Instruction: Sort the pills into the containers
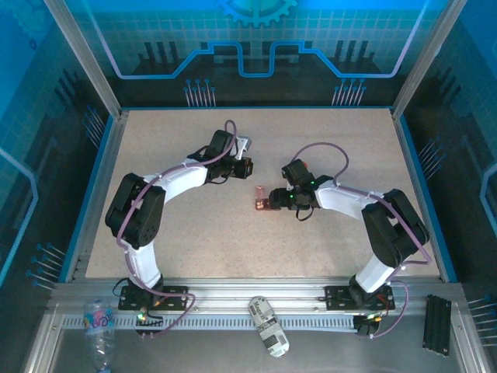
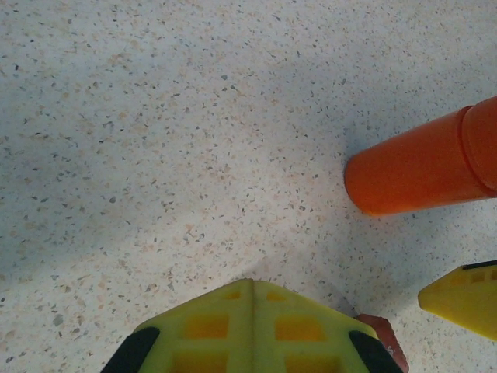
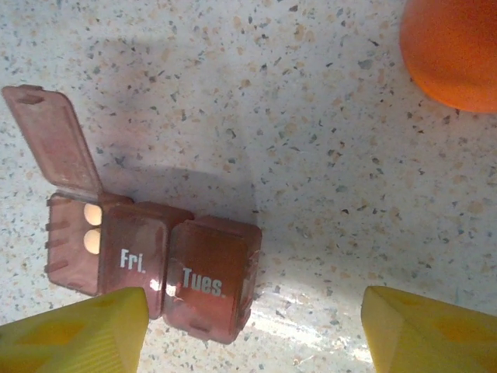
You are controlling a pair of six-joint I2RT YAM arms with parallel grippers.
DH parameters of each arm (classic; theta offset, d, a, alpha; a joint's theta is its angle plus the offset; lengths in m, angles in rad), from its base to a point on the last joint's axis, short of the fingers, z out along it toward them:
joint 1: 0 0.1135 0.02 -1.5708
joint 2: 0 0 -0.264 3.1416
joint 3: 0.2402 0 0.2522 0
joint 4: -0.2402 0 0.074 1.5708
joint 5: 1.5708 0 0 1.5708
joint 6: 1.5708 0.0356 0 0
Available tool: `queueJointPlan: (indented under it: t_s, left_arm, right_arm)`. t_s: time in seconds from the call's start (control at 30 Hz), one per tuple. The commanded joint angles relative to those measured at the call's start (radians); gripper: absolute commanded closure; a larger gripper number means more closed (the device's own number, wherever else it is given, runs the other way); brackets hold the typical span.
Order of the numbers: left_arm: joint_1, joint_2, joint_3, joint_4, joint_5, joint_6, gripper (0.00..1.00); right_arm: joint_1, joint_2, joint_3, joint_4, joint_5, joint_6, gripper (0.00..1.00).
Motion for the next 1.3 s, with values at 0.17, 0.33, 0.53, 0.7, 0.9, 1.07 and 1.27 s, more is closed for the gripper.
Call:
queueJointPlan:
  t_s: [0.17,0.33,0.53,0.7,0.9,1.07,1.27]
  left_arm:
    - [-0.01,0.053,0.064,-0.042,0.051,-0.027,1.0]
    - [-0.017,0.08,0.092,-0.075,0.059,-0.027,1.0]
    - [-0.026,0.119,0.14,-0.137,0.057,-0.018,1.0]
    - [-0.033,0.157,0.187,-0.201,0.052,-0.01,1.0]
    - [-0.039,0.189,0.224,-0.249,0.052,0.001,1.0]
    - [-0.041,0.206,0.236,-0.266,0.057,0.002,1.0]
    - [-0.042,0.213,0.235,-0.277,0.066,0.009,1.0]
  right_arm:
    - [0.004,0.041,0.02,-0.009,0.028,0.013,0.27]
    - [0.004,0.049,0.017,-0.008,0.029,0.014,0.27]
    - [0.005,0.05,0.013,-0.005,0.028,0.017,0.27]
    - [0.005,0.051,0.012,-0.005,0.029,0.016,0.26]
    - [0.003,0.052,0.011,-0.005,0.028,0.019,0.26]
    - [0.005,0.055,0.016,-0.005,0.025,0.018,0.26]
    - [0.005,0.057,0.022,-0.008,0.023,0.02,0.27]
